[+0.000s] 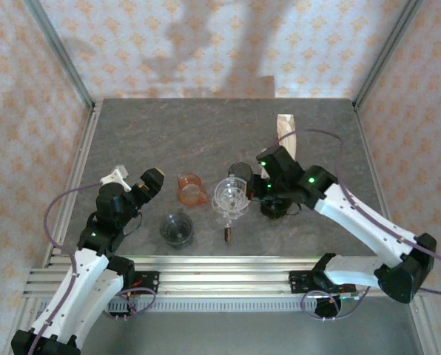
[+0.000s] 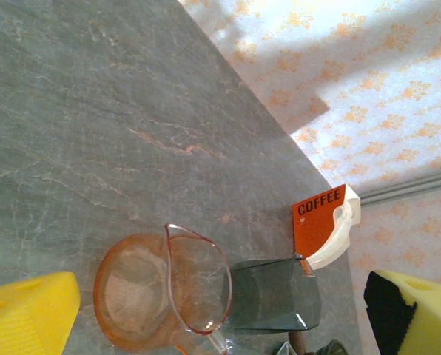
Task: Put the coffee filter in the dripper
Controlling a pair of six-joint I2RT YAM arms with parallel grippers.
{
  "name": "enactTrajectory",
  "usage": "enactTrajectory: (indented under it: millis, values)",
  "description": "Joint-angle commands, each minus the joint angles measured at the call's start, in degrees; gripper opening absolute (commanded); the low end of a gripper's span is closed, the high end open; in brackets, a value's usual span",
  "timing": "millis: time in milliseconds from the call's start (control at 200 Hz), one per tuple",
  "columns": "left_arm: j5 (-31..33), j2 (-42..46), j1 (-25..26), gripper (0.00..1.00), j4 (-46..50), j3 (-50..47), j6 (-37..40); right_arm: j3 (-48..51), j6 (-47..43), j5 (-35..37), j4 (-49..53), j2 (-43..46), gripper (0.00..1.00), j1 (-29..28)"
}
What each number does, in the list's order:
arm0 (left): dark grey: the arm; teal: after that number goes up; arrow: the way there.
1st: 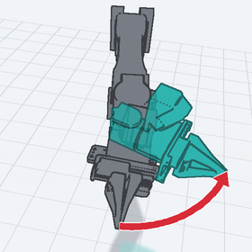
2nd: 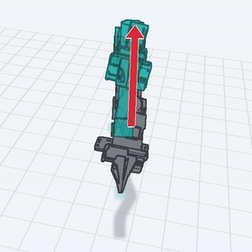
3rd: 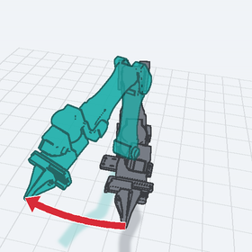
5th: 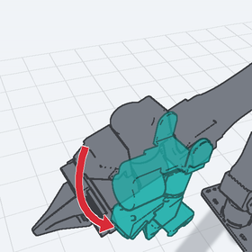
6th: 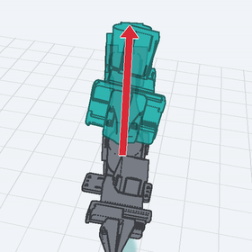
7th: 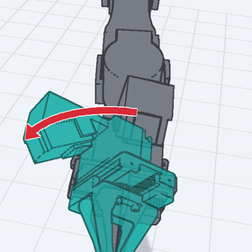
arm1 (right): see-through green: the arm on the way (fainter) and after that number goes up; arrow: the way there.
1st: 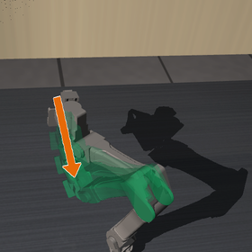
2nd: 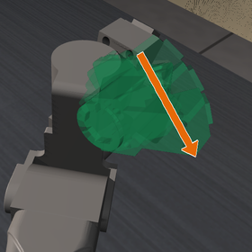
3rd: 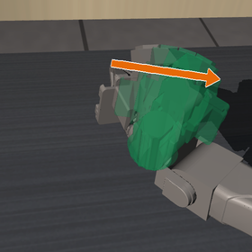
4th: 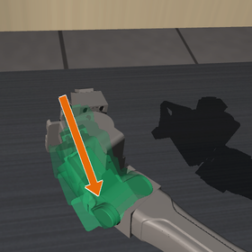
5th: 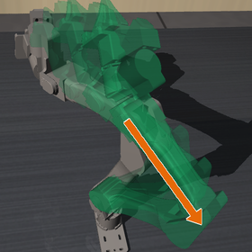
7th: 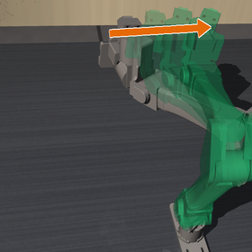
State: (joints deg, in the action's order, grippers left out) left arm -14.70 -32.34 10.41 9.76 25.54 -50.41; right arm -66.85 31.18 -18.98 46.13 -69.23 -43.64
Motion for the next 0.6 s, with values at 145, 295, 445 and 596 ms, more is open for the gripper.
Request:
enactTrajectory:
  millis: [145, 295, 445, 596]
  values:
    - [0.5, 0.2, 0.3, 1.00, 1.3, -1.1, 1.1, -2.2, -0.5, 0.4, -6.3, -3.6, 0.00, -1.7]
    - [0.4, 0.1, 0.3, 1.00, 1.3, -1.1, 1.2, -1.5, -0.6, 1.6, -7.0, -4.8, 0.00, -1.6]
    - [0.2, -0.1, 0.3, 1.00, 1.2, -1.3, 1.0, -1.2, -0.3, 2.1, -7.6, -5.7, 0.00, -1.7]
    - [0.1, -0.2, 0.2, 1.00, 1.2, -1.2, 1.0, -0.7, 0.2, 1.8, -7.5, -6.1, 0.00, -1.7]
